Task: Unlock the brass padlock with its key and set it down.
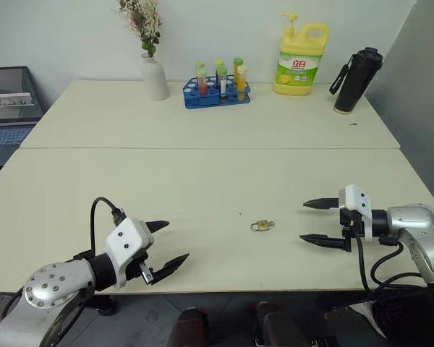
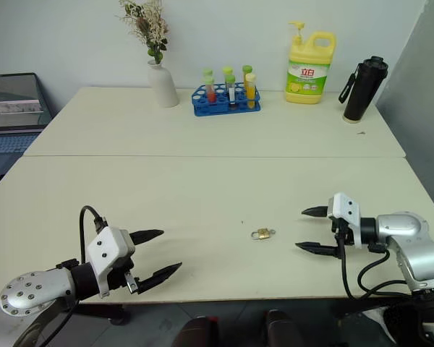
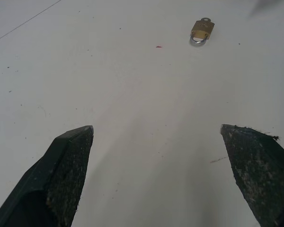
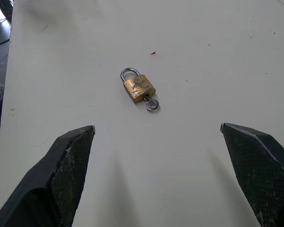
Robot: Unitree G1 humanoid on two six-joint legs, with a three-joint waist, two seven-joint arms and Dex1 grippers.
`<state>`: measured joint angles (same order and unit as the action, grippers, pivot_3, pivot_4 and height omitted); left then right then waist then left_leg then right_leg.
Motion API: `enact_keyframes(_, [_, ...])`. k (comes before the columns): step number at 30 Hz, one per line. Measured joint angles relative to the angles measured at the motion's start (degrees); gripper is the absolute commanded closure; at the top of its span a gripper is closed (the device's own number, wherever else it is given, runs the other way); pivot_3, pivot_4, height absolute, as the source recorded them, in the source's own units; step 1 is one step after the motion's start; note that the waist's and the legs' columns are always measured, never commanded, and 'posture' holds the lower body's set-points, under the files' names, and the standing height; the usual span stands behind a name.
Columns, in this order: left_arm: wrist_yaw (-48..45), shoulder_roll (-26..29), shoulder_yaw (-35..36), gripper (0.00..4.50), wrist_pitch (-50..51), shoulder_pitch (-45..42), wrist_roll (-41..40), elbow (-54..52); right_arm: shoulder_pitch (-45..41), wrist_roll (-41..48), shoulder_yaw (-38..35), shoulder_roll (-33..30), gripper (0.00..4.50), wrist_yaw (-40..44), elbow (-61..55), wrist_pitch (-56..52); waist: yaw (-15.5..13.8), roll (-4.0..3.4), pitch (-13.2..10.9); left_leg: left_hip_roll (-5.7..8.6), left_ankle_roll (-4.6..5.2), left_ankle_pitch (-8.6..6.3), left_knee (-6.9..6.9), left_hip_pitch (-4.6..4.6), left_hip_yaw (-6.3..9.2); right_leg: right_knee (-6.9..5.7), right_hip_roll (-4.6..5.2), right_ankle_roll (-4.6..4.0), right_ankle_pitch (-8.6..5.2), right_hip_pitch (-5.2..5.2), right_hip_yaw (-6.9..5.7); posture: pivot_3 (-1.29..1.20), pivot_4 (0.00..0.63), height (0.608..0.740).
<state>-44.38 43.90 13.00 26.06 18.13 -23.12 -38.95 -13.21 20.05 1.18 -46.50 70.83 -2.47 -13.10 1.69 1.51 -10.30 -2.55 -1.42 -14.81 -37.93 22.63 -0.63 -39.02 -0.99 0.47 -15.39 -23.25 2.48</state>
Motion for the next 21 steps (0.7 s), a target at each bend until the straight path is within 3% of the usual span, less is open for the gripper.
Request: enact_keyframes(21, [0.25,-2.66,1.0,0.0,-0.35,-3.14,-4.82,-1.16,0.16,-0.43,0.17,1.85,0.02,-2.29,-0.59,-0.5,-0.02,0.0,0.0,0.01,0.0,0.0,-0.01,0.0,0.0,-0.01,0.0,0.0,0.0,0.0,0.0,0.0,0.15,0.74])
